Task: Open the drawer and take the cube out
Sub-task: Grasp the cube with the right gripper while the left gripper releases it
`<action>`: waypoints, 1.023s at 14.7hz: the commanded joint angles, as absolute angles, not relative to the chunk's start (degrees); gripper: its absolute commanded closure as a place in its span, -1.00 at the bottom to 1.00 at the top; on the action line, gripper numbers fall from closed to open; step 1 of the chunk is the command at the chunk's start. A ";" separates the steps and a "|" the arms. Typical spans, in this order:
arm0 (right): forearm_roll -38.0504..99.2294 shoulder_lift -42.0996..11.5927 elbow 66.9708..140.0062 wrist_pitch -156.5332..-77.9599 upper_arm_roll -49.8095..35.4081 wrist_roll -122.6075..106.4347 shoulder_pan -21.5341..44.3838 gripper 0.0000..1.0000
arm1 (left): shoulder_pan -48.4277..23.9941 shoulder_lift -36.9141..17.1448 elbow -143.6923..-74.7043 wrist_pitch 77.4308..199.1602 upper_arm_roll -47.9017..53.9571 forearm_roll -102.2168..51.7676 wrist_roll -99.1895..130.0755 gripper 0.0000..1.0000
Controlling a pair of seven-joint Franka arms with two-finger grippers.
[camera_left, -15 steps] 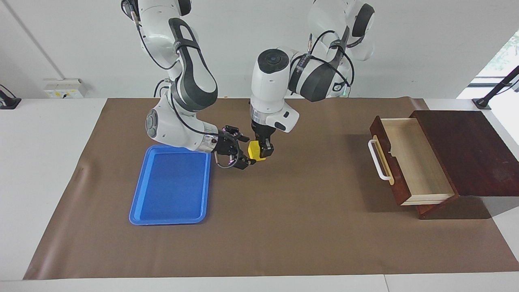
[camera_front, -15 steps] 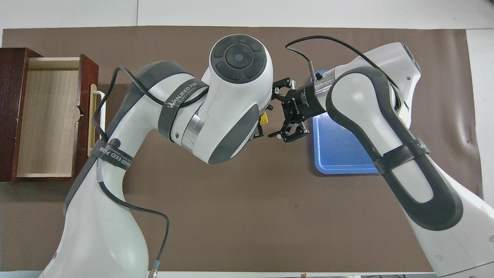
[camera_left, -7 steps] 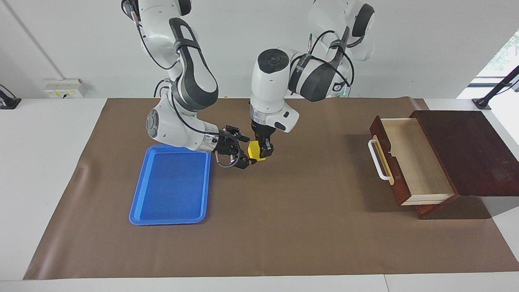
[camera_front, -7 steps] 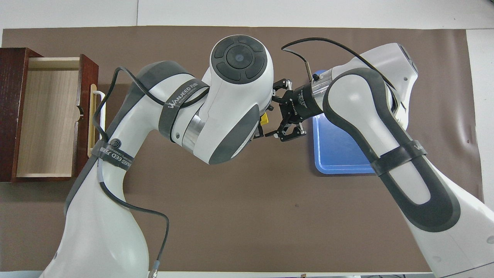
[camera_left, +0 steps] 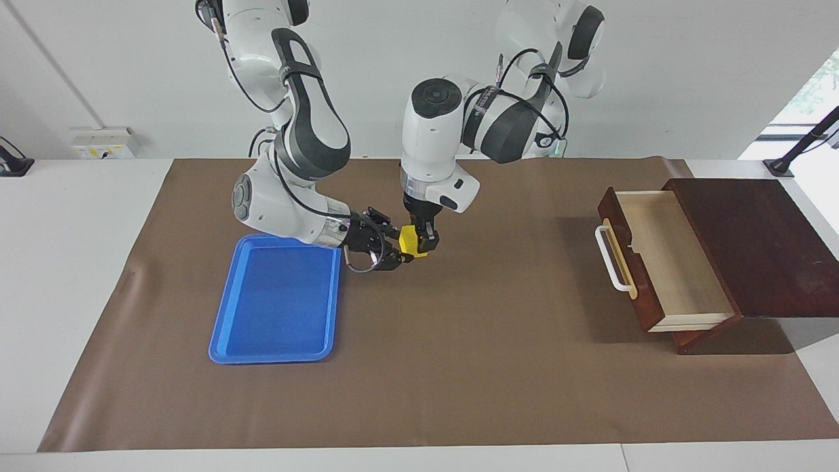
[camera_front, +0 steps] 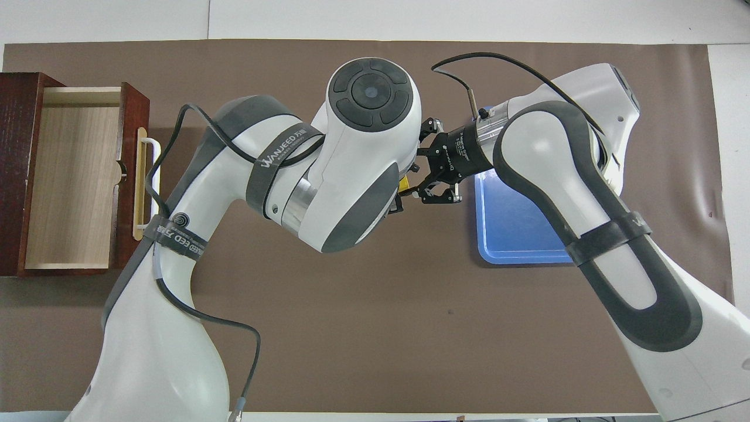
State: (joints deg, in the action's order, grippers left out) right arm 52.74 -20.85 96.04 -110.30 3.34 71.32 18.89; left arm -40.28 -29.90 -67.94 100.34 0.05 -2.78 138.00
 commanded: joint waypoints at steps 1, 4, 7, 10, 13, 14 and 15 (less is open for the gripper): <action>53.79 -20.04 97.38 -109.42 2.99 68.82 18.90 1.00 | -40.78 -30.59 -66.62 101.16 -0.97 -1.32 139.04 1.00; 53.26 -20.04 97.38 -109.42 2.99 68.82 18.90 1.00 | -40.87 -30.50 -66.62 101.16 -0.97 -0.70 139.04 1.00; 53.17 -20.04 97.38 -109.34 2.99 68.73 18.90 1.00 | -40.87 -30.50 -66.62 101.16 -0.97 -0.70 139.04 1.00; 53.17 -20.04 97.47 -109.34 2.99 68.55 18.81 1.00 | -40.78 -30.50 -66.62 101.08 -0.97 -0.79 139.04 1.00; 53.17 -20.04 97.47 -109.34 3.08 68.47 18.81 1.00 | -40.78 -30.50 -66.62 101.07 -0.97 -0.70 139.04 0.95; 53.09 -20.04 97.47 -109.34 3.08 68.47 18.81 1.00 | -40.78 -30.50 -66.62 101.07 -0.97 -0.70 139.04 0.62; 53.09 -20.04 97.47 -109.42 3.08 68.38 18.90 1.00 | -40.78 -30.50 -66.62 100.99 -0.97 -0.70 139.04 0.29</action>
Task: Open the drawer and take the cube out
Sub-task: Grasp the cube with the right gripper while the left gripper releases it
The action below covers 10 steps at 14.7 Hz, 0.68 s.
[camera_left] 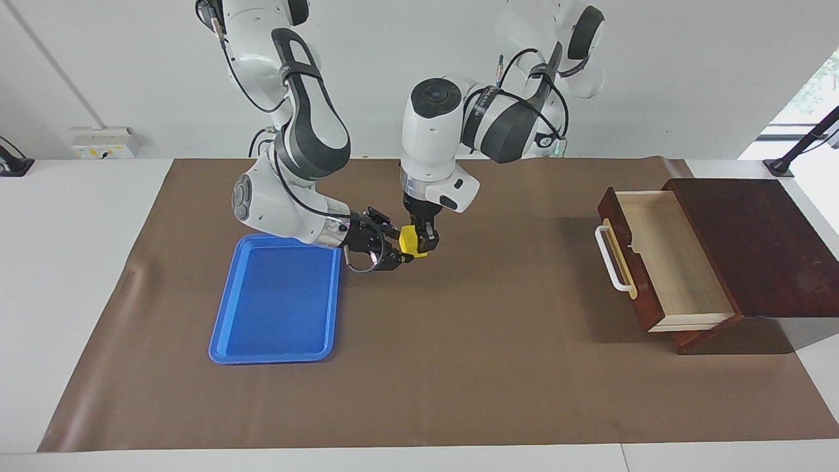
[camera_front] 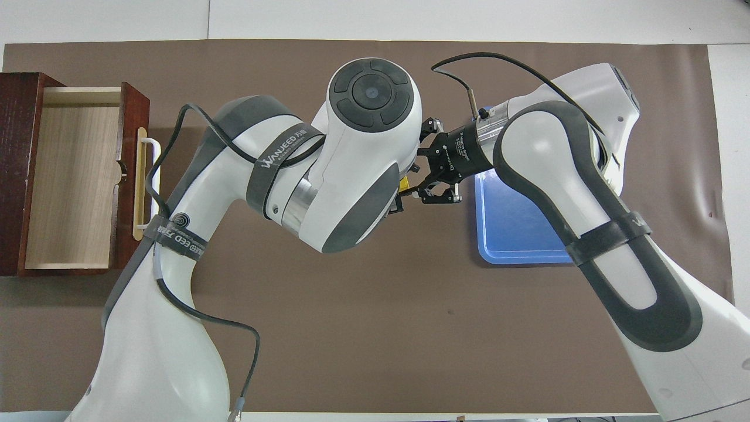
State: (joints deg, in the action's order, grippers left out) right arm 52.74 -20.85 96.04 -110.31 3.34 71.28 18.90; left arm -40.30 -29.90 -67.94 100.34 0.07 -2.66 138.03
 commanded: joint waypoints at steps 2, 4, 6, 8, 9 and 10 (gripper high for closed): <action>53.17 -20.04 97.47 -109.42 3.08 68.47 18.90 1.00 | -40.69 -30.50 -66.62 101.07 -0.97 -0.70 138.96 -0.44; 53.09 -20.04 97.56 -109.42 3.08 68.47 18.90 1.00 | -40.69 -30.41 -66.62 100.64 -0.97 -0.70 138.96 -1.00; 53.09 -20.04 97.56 -109.60 3.08 68.38 18.90 1.00 | -40.61 -30.32 -66.62 100.37 -1.05 -0.62 138.96 -1.00; 53.09 -20.04 97.47 -109.69 3.08 68.47 18.90 1.00 | -40.52 -30.06 -66.62 100.02 -1.14 -0.70 138.96 -1.00; 53.09 -20.04 97.56 -109.69 3.08 68.47 18.90 1.00 | -40.52 -29.97 -66.62 99.93 -1.32 -0.79 138.96 -1.00; 53.09 -20.04 97.56 -109.77 3.08 68.47 18.90 1.00 | -40.52 -29.88 -66.53 99.84 -1.75 -0.88 138.96 -1.00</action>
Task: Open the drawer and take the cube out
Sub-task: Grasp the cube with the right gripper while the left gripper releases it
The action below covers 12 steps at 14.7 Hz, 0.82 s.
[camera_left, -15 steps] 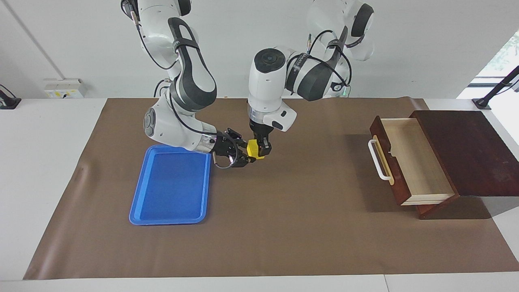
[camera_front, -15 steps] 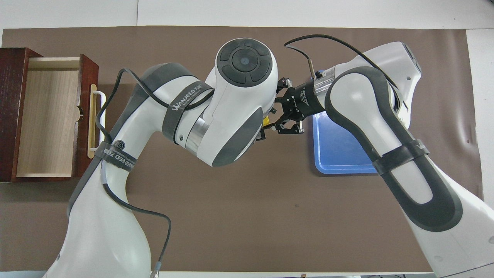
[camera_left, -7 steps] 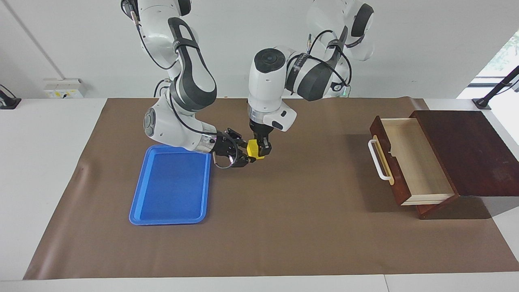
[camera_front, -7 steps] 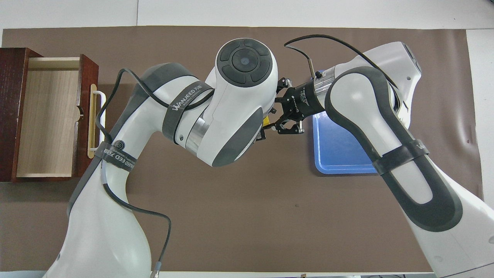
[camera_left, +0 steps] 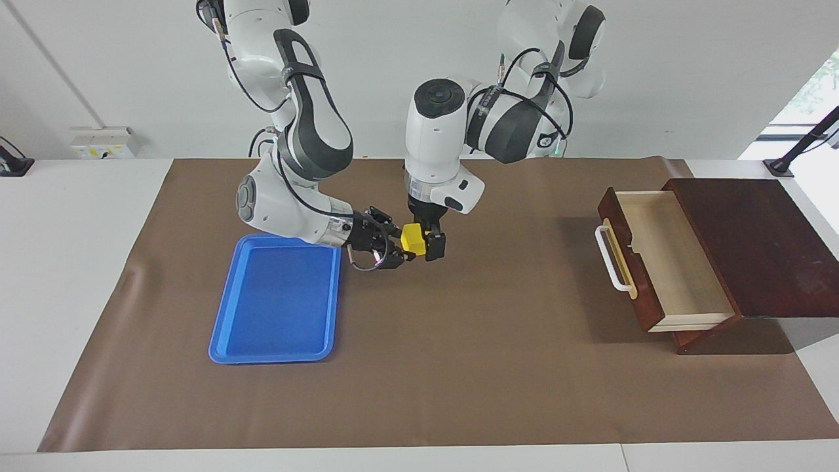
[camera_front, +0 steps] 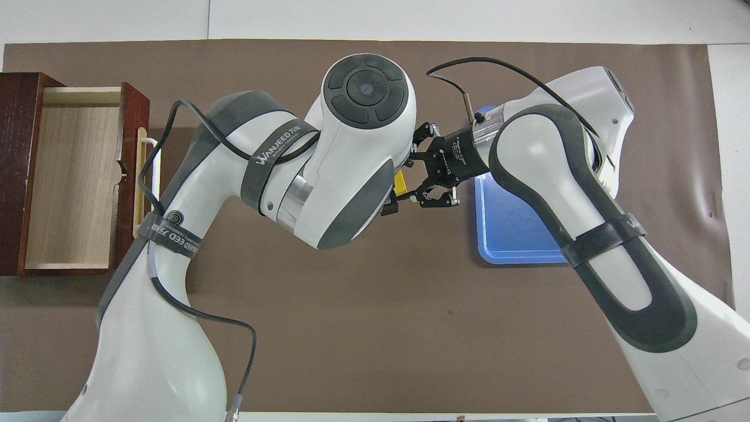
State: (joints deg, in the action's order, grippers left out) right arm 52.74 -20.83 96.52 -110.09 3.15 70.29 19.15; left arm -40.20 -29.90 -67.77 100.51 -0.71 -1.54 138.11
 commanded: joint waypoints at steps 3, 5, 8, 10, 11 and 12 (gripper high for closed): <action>53.00 -20.04 97.56 -109.95 3.08 68.47 19.16 1.00 | -40.08 -29.71 -66.62 99.76 -1.93 -0.88 138.96 -1.00; 52.82 -20.04 97.56 -110.13 3.08 68.47 19.34 1.00 | -39.82 -28.83 -66.62 99.49 -1.93 -0.88 138.96 -1.00; 52.29 -20.04 97.56 -110.13 3.08 68.55 19.25 1.00 | -38.77 -26.99 -67.76 98.88 -2.02 -0.70 138.61 -1.00; 52.21 -20.04 97.56 -109.78 3.08 68.55 19.07 1.00 | -38.06 -26.02 -68.73 98.88 -2.02 -0.62 138.16 -1.00; 52.21 -20.04 97.56 -109.69 3.08 68.47 18.90 1.00 | -37.53 -25.84 -68.99 98.79 -2.02 -0.62 137.99 -1.00; 52.12 -20.04 97.56 -109.60 3.08 68.38 18.46 1.00 | -37.27 -25.23 -69.69 98.27 -2.02 -0.62 137.73 -1.00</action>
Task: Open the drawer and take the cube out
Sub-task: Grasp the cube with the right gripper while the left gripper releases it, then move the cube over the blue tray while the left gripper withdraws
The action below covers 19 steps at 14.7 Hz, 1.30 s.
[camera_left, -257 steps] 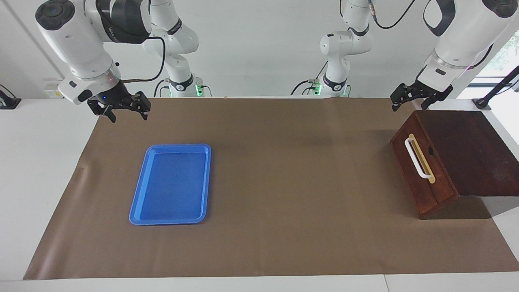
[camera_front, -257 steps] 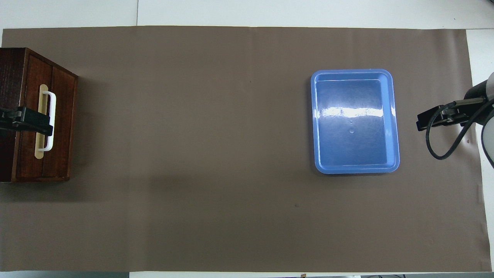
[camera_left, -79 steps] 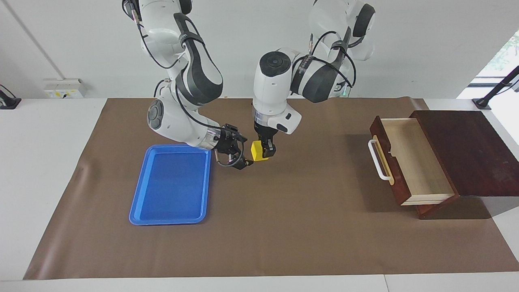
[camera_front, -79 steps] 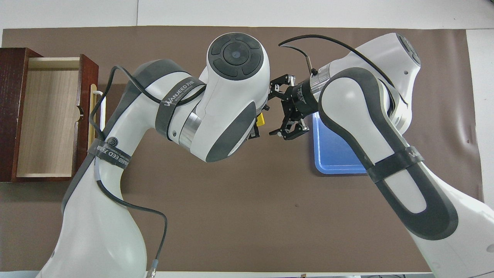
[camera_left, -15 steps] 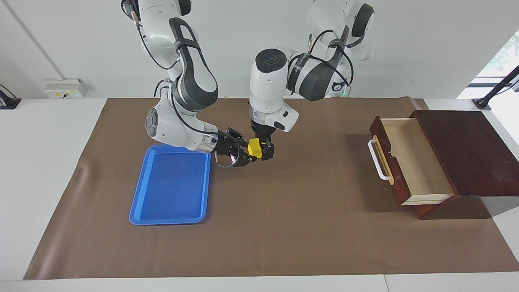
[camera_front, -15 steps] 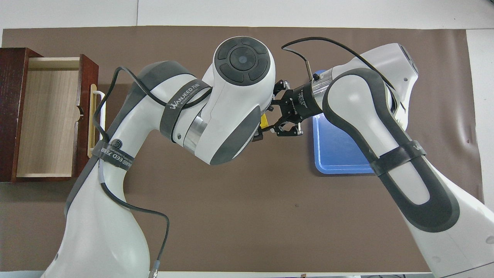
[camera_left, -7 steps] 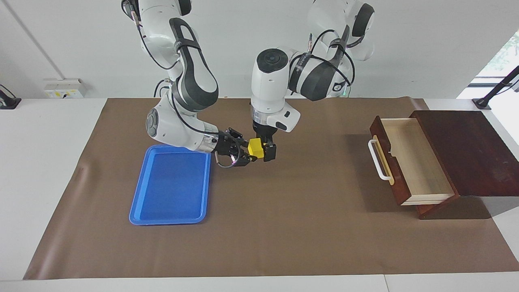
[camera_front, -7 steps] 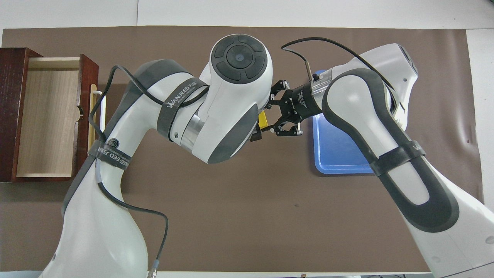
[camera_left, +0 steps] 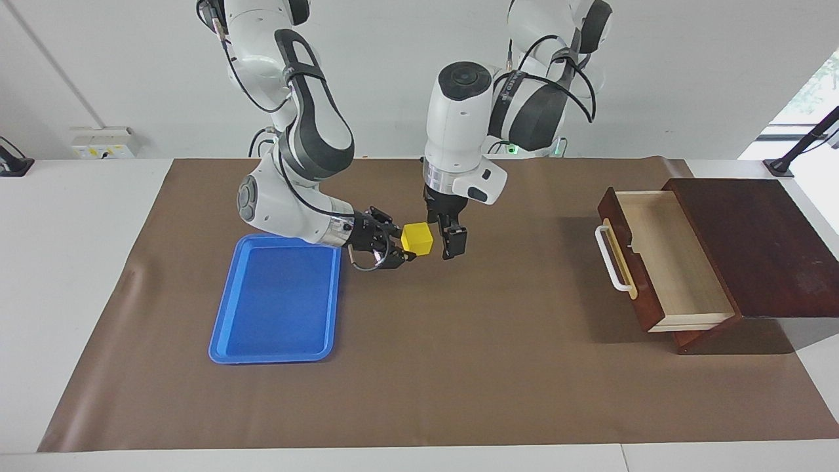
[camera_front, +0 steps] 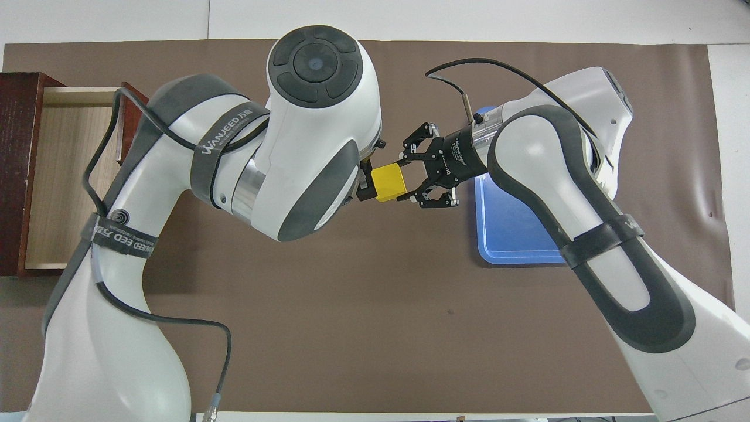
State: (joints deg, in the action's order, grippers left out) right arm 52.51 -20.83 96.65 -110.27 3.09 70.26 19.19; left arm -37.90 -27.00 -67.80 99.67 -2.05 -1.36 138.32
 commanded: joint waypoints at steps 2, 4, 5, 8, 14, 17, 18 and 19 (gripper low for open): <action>51.33 -20.04 97.47 -109.16 3.51 67.33 17.76 1.00 | -36.74 -24.18 -71.53 98.00 -2.02 -0.62 135.45 -1.00; 50.98 -20.04 97.38 -107.76 3.60 65.84 15.66 1.00 | -35.69 -23.47 -73.03 97.91 -2.02 -0.62 133.69 -1.00; 50.98 -20.04 97.30 -107.06 3.60 65.05 14.43 1.00 | -35.07 -23.38 -73.47 97.65 -2.02 -0.62 132.72 -1.00; 50.71 -19.95 97.64 -104.78 3.69 61.45 10.30 1.00 | -32.44 -23.38 -73.48 96.51 -2.02 -0.62 127.90 -1.00; 46.68 -19.77 100.80 -102.39 3.78 58.36 -0.68 1.00 | -24.53 -23.29 -74.18 95.10 -1.93 -0.88 107.79 -1.00; 45.09 -20.30 101.95 -102.92 3.78 57.13 -4.03 1.00 | -22.42 -22.94 -75.14 94.75 -1.93 -1.05 94.88 -1.00; 45.09 -20.30 102.82 -103.79 3.78 57.13 -4.65 1.00 | -22.06 -22.50 -76.10 94.75 -1.93 -1.05 90.31 -1.00; 45.09 -20.30 104.40 -105.19 3.78 57.04 -5.09 1.00 | -22.06 -22.24 -76.81 94.75 -2.02 -1.05 86.87 -1.00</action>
State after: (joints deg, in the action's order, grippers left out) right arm 45.66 -20.92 101.52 -102.77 4.44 58.19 -4.20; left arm -22.36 -25.04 -72.95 95.40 -2.34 -1.28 93.58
